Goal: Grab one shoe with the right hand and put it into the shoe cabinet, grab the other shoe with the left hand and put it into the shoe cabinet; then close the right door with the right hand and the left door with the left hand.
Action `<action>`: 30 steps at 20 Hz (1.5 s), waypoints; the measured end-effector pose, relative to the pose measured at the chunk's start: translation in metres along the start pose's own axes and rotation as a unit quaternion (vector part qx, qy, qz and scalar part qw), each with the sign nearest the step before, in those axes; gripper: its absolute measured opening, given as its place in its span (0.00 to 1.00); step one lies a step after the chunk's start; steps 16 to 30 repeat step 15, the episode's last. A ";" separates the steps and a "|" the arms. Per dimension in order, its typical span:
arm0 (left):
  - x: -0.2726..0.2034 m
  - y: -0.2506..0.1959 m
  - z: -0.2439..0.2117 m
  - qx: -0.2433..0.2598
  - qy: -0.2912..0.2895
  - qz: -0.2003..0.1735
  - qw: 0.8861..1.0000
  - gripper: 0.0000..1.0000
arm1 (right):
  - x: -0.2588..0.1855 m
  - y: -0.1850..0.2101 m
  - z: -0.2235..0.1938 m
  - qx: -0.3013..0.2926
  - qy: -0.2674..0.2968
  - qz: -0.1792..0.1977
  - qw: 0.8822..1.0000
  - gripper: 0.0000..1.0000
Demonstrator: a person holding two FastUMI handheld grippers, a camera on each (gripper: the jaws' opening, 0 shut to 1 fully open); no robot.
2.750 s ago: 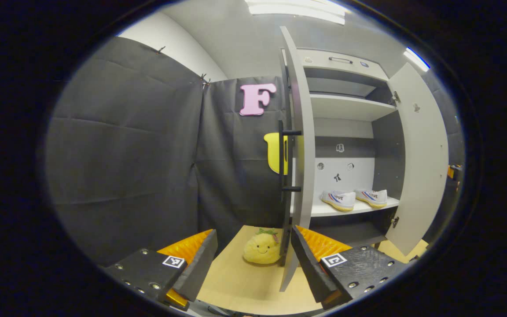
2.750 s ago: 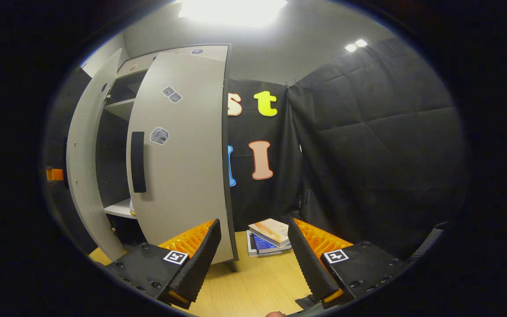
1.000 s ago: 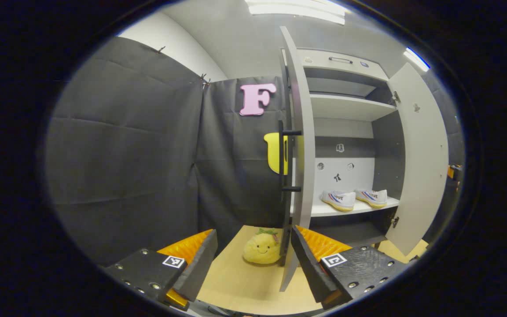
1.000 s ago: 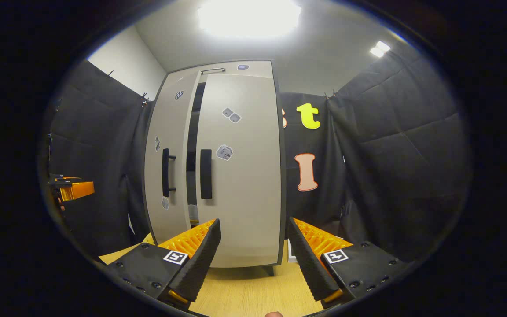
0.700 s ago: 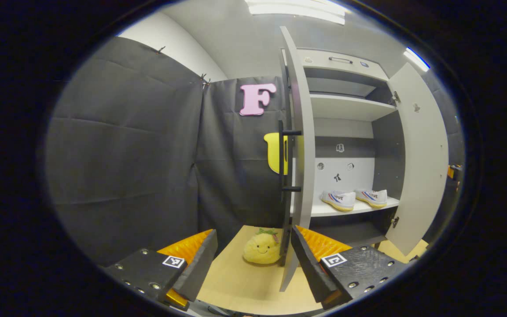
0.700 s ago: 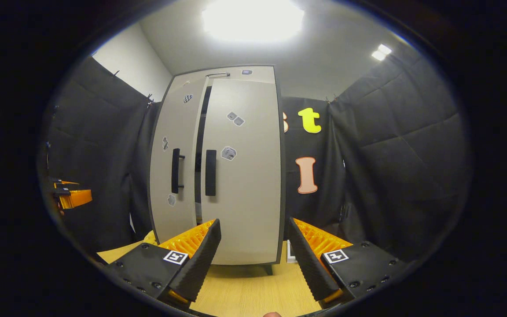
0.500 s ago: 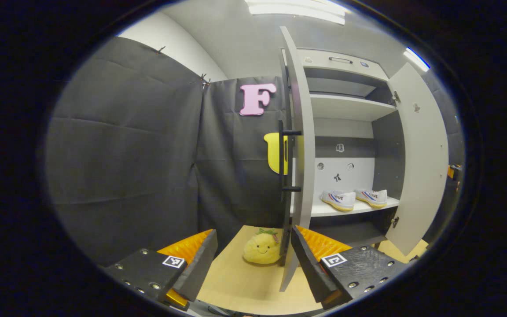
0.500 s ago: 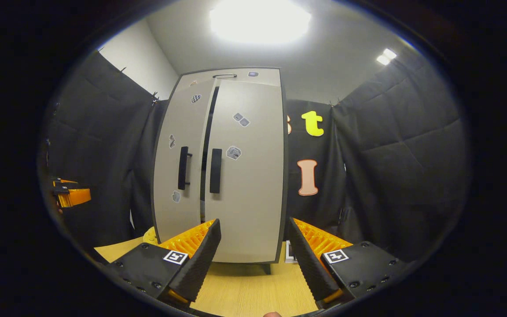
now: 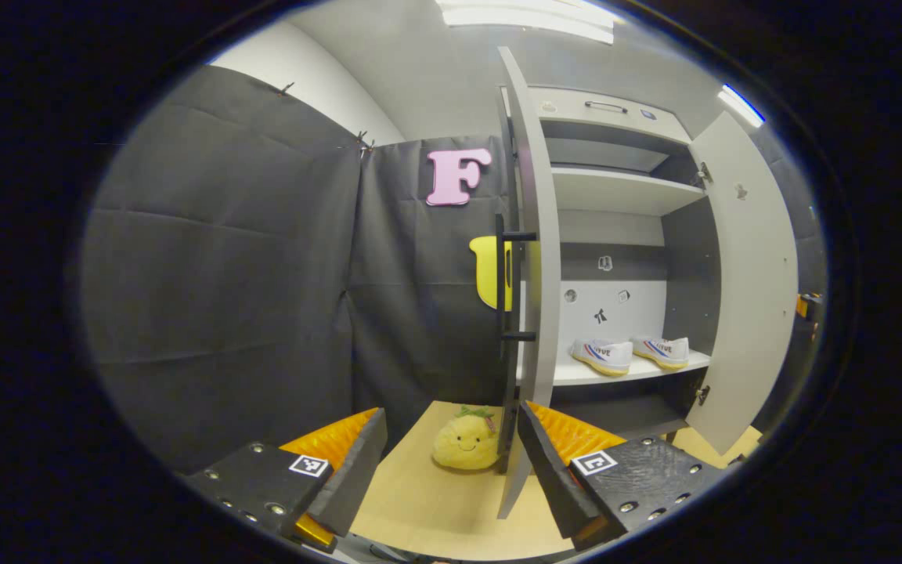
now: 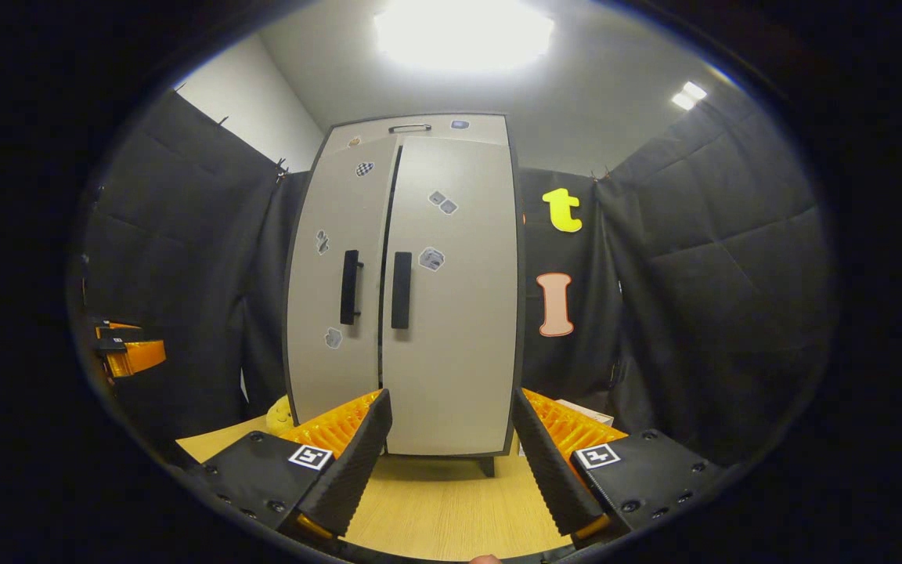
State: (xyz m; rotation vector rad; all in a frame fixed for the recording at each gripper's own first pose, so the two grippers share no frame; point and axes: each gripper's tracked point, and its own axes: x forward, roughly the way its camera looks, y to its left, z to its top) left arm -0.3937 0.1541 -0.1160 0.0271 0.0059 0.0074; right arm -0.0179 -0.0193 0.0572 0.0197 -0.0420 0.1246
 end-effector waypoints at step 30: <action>0.010 0.008 -0.007 0.005 0.011 0.003 1.000 0.96 | 0.006 -0.013 0.006 0.009 -0.010 -0.022 1.000 0.96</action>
